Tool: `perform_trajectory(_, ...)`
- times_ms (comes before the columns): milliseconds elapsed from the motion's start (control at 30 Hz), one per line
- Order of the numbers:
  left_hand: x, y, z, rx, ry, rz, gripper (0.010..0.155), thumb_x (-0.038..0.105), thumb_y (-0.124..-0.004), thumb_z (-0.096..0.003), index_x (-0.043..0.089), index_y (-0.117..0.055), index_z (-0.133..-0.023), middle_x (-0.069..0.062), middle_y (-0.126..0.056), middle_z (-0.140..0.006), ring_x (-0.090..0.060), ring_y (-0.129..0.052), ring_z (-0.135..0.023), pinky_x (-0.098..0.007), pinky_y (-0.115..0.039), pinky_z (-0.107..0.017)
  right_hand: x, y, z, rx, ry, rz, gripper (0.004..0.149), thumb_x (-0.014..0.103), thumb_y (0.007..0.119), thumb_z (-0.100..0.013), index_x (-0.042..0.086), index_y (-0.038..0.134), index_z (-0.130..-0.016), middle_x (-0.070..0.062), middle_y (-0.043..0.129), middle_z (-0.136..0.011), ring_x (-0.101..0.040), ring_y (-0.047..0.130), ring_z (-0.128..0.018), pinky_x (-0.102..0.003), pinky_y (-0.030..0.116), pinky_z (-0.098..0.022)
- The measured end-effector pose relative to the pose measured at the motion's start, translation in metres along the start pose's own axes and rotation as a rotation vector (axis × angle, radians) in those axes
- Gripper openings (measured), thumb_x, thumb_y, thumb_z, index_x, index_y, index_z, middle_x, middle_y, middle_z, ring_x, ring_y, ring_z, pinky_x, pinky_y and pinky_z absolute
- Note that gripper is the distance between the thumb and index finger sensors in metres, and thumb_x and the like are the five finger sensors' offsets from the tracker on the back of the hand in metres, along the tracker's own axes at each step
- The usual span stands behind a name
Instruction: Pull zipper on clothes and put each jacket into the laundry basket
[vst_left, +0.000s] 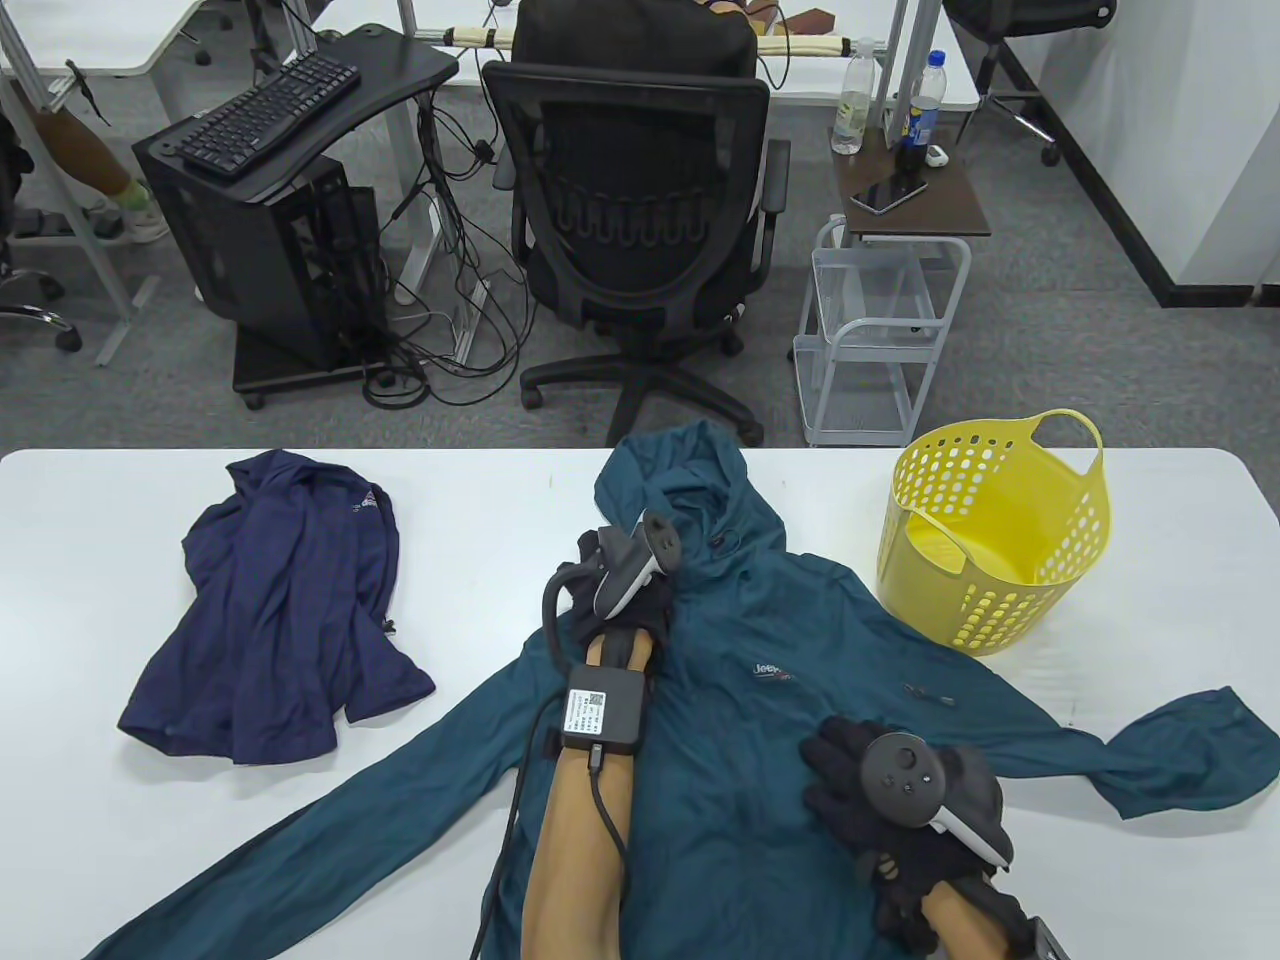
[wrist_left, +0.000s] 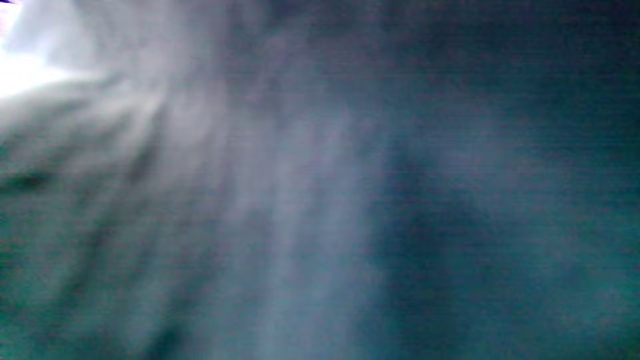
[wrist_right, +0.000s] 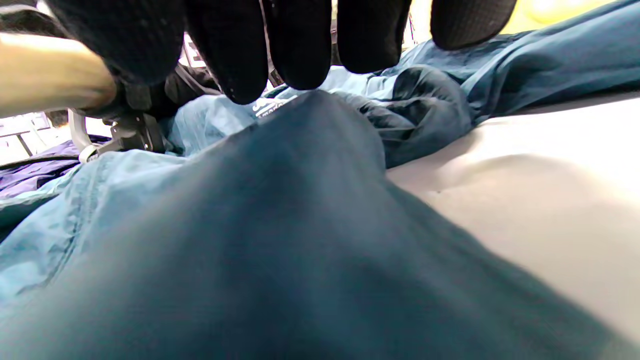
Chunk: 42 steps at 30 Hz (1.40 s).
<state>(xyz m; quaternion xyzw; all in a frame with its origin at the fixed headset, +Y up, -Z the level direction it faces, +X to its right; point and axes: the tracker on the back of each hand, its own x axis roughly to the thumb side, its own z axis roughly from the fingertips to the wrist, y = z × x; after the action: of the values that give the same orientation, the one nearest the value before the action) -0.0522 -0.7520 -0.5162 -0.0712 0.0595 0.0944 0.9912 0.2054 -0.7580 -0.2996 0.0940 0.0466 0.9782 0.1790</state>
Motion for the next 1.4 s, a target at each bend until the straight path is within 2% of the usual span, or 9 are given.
perform_trajectory(167, -0.009, 0.019, 0.029, 0.114, -0.100, 0.205, 0.041, 0.051, -0.078, -0.0331, 0.043, -0.079, -0.073, 0.017, -0.104, -0.072, -0.020, -0.082, -0.093, -0.061, -0.061, -0.067, 0.001, 0.001, 0.001, -0.002, -0.019, -0.004, 0.057, 0.050, 0.076, -0.048, 0.029, 0.074, -0.100, -0.002, 0.064, -0.115, -0.042, 0.060, -0.104, -0.066, 0.054, -0.069)
perform_trajectory(267, -0.012, 0.023, 0.047, 0.074, -0.095, 0.243, 0.044, 0.048, -0.079, -0.0348, 0.047, -0.077, -0.079, 0.020, -0.107, -0.056, -0.015, -0.092, -0.085, -0.061, -0.063, -0.066, 0.002, 0.001, 0.003, -0.009, -0.035, -0.007, 0.056, 0.050, 0.076, -0.047, 0.029, 0.074, -0.100, -0.001, 0.066, -0.115, -0.041, 0.061, -0.103, -0.066, 0.054, -0.069)
perform_trajectory(333, -0.015, 0.020, 0.060, 0.012, -0.108, 0.288, 0.050, 0.047, -0.076, -0.0374, 0.047, -0.074, -0.087, 0.018, -0.104, -0.058, -0.017, -0.088, -0.088, -0.064, -0.060, -0.066, 0.003, 0.002, 0.004, -0.006, -0.043, -0.012, 0.056, 0.050, 0.076, -0.048, 0.028, 0.075, -0.100, -0.002, 0.066, -0.115, -0.041, 0.061, -0.104, -0.066, 0.054, -0.069)
perform_trajectory(667, -0.042, -0.016, 0.130, -0.069, -0.121, 0.566, 0.045, 0.050, -0.072, -0.0370, 0.045, -0.081, -0.081, 0.014, -0.099, -0.073, -0.028, -0.074, -0.096, -0.067, -0.050, -0.067, 0.006, 0.005, 0.006, -0.031, -0.075, -0.027, 0.056, 0.050, 0.076, -0.048, 0.029, 0.075, -0.099, -0.001, 0.067, -0.114, -0.041, 0.062, -0.103, -0.066, 0.054, -0.069)
perform_trajectory(933, -0.038, -0.010, 0.169, -0.035, -0.271, 0.464, 0.045, 0.053, -0.074, -0.0375, 0.048, -0.082, -0.081, 0.013, -0.096, -0.085, -0.031, -0.070, -0.100, -0.070, -0.048, -0.066, 0.010, -0.020, 0.007, -0.227, -0.062, -0.139, 0.053, 0.049, 0.078, -0.048, 0.030, 0.078, -0.097, 0.000, 0.083, -0.105, -0.030, 0.092, -0.077, -0.050, 0.074, -0.056)
perform_trajectory(1033, -0.034, -0.008, 0.174, -0.009, -0.308, 0.457, 0.045, 0.053, -0.074, -0.0373, 0.050, -0.082, -0.081, 0.015, -0.095, -0.085, -0.030, -0.070, -0.100, -0.070, -0.048, -0.067, 0.020, -0.033, 0.000, -0.297, -0.043, -0.170, 0.050, 0.049, 0.078, -0.049, 0.031, 0.080, -0.096, 0.002, 0.086, -0.102, -0.029, 0.093, -0.078, -0.051, 0.073, -0.058)
perform_trajectory(1200, -0.027, -0.013, 0.175, -0.019, -0.342, 0.451, 0.044, 0.054, -0.073, -0.0372, 0.053, -0.082, -0.081, 0.016, -0.095, -0.086, -0.029, -0.068, -0.101, -0.070, -0.047, -0.067, 0.047, -0.028, -0.029, -0.113, -0.045, -0.292, 0.060, 0.054, 0.073, -0.050, 0.033, 0.064, -0.106, 0.004, 0.066, -0.116, -0.034, 0.054, -0.111, -0.071, 0.046, -0.070)
perform_trajectory(1300, -0.028, -0.017, 0.175, -0.018, -0.353, 0.443, 0.044, 0.055, -0.073, -0.0370, 0.053, -0.082, -0.080, 0.016, -0.095, -0.086, -0.029, -0.068, -0.102, -0.070, -0.047, -0.067, 0.056, -0.013, -0.043, 0.022, -0.031, -0.382, 0.065, 0.055, 0.067, -0.051, 0.029, 0.056, -0.109, -0.001, 0.055, -0.120, -0.043, 0.040, -0.111, -0.075, 0.039, -0.070)
perform_trajectory(1400, -0.029, -0.017, 0.176, -0.004, -0.362, 0.443, 0.044, 0.054, -0.074, -0.0370, 0.052, -0.083, -0.080, 0.016, -0.095, -0.086, -0.029, -0.068, -0.102, -0.071, -0.046, -0.067, 0.060, -0.002, -0.048, 0.052, -0.037, -0.368, 0.062, 0.051, 0.065, -0.052, 0.027, 0.058, -0.109, -0.002, 0.059, -0.118, -0.042, 0.048, -0.110, -0.074, 0.043, -0.069)
